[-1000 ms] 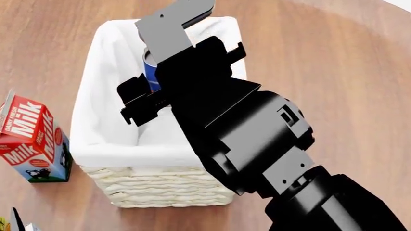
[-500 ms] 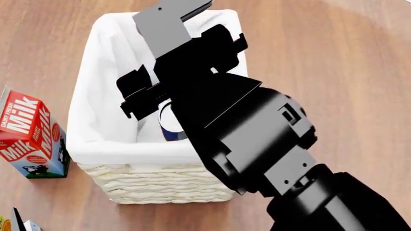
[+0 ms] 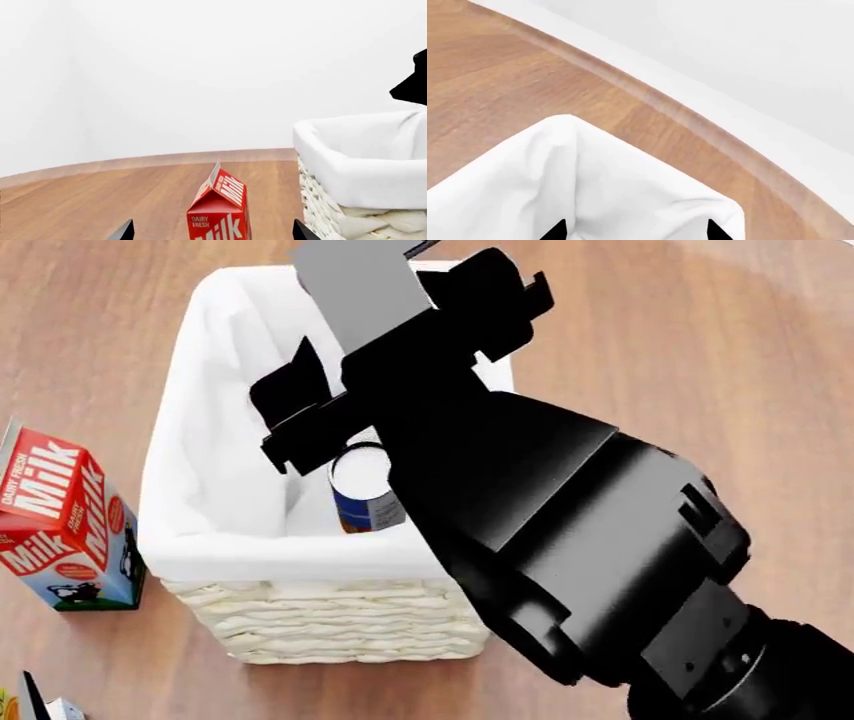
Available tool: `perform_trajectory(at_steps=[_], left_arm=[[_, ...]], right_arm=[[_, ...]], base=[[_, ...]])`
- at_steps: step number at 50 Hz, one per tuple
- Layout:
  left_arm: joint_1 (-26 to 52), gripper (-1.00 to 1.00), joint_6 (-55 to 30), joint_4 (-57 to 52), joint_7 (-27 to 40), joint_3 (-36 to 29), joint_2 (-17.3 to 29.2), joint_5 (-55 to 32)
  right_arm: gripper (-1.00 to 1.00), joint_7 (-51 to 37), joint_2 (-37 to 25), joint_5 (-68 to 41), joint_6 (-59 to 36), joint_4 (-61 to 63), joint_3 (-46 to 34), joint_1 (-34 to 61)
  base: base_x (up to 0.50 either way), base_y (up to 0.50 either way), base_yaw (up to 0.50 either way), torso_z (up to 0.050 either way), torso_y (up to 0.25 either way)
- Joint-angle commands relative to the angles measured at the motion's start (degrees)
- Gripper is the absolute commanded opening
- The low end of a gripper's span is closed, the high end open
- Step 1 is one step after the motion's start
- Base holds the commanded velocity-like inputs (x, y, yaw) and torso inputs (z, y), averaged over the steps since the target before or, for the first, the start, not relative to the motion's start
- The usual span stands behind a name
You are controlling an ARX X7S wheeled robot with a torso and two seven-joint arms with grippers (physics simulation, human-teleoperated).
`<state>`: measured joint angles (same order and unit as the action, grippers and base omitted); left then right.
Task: Pick up the alphabet soup, and put it in the basket.
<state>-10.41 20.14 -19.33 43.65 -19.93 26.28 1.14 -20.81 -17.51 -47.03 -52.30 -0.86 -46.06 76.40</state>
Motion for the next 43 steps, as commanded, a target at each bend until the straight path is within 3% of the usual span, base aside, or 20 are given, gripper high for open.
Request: perform_trajectory(at_steps=[1,5,11,17,26,43], left_arm=[[-0.5,1.0,0.4,-0.3,0.4,0.4,0.4,-0.1],[-0.3,1.0,0.7,0.2,0.5,0.7,0.4,-0.5],[-0.5,1.0,0.7,-0.1,0.8,0.7,0.4,-0.3],[-1.6,1.0,2.3,-0.9,1.5,1.3,0.8,0.6],[-2.1,1.0,4.0,-1.0,1.9,1.5,1.3,1.6],[-7.3,1.0,11.3,-4.4,4.1,2.6,2.8,8.7]], right_arm=[[1.0,-5.5,-9.6,-3.7,0.4,21.7,4.4,-5.2],[1.0,-9.4,-15.4,-1.5,2.7,32.1,4.5,-10.8],[1.0,-16.0,-28.6,10.7,18.3,49.8,4.8,-28.2],[1.0,-31.3,-41.4,30.5,48.7,48.2,7.3,-55.2],[1.0,-41.3,-42.1,36.5,71.8,31.3,8.6,-69.8],[1.0,-54.2,-40.2,46.9,89.4,21.8,12.1,-81.3]], base=[[0.0,0.0,0.0,0.0,0.0],[0.0,0.0,0.0,0.0,0.0],[0.0,0.0,0.0,0.0,0.0],[0.0,0.0,0.0,0.0,0.0],[0.0,0.0,0.0,0.0,0.0],[0.0,0.0,0.0,0.0,0.0]])
